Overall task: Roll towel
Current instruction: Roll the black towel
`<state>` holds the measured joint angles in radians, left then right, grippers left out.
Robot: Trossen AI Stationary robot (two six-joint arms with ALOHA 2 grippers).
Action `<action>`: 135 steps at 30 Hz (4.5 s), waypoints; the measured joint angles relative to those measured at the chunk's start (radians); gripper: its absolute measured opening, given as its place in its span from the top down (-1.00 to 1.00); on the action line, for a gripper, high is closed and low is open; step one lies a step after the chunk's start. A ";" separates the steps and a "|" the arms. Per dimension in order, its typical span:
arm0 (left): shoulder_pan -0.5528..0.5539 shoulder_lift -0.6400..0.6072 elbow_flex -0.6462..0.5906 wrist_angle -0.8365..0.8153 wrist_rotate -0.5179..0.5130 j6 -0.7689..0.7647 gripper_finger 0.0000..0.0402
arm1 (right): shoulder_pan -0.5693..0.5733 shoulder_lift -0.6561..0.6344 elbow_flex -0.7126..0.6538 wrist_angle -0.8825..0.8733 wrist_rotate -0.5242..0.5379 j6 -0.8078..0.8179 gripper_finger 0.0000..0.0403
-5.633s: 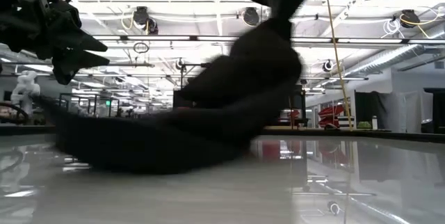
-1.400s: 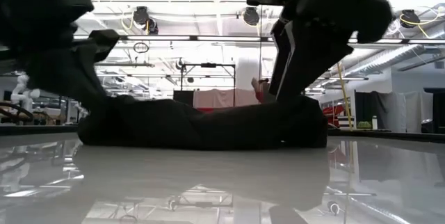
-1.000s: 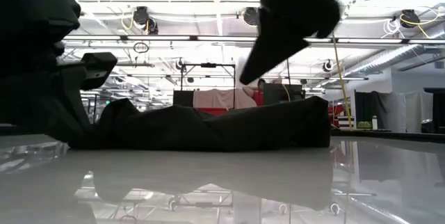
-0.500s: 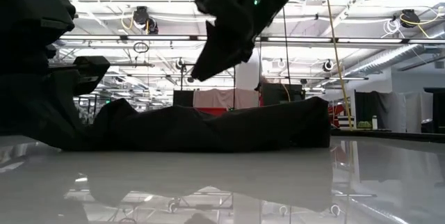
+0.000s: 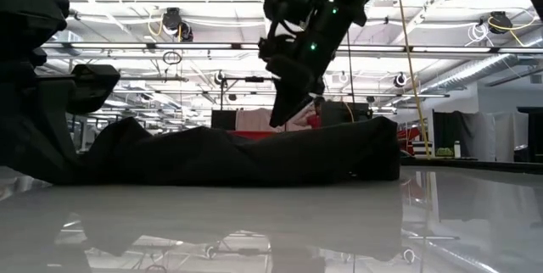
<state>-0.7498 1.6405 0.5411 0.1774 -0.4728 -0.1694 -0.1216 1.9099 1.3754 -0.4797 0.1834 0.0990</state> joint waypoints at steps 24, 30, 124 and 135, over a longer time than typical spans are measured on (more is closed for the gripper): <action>0.001 0.000 -0.001 -0.008 -0.011 -0.008 0.91 | -0.182 0.063 -0.209 0.303 -0.231 0.236 0.14; 0.002 0.000 -0.001 -0.008 -0.011 -0.008 0.91 | -0.180 0.069 -0.209 0.401 -0.272 0.233 0.19; 0.907 -0.005 0.116 0.045 0.262 0.257 0.09 | 0.746 -0.010 -0.207 0.123 -0.024 0.369 1.00; 1.043 0.046 0.117 0.035 0.556 0.259 0.13 | 0.746 -0.010 -0.207 0.123 0.001 0.362 1.00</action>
<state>0.2928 1.6864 0.6582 0.2123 0.0828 0.0899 0.6247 1.8996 1.1683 -0.3565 0.1842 0.4606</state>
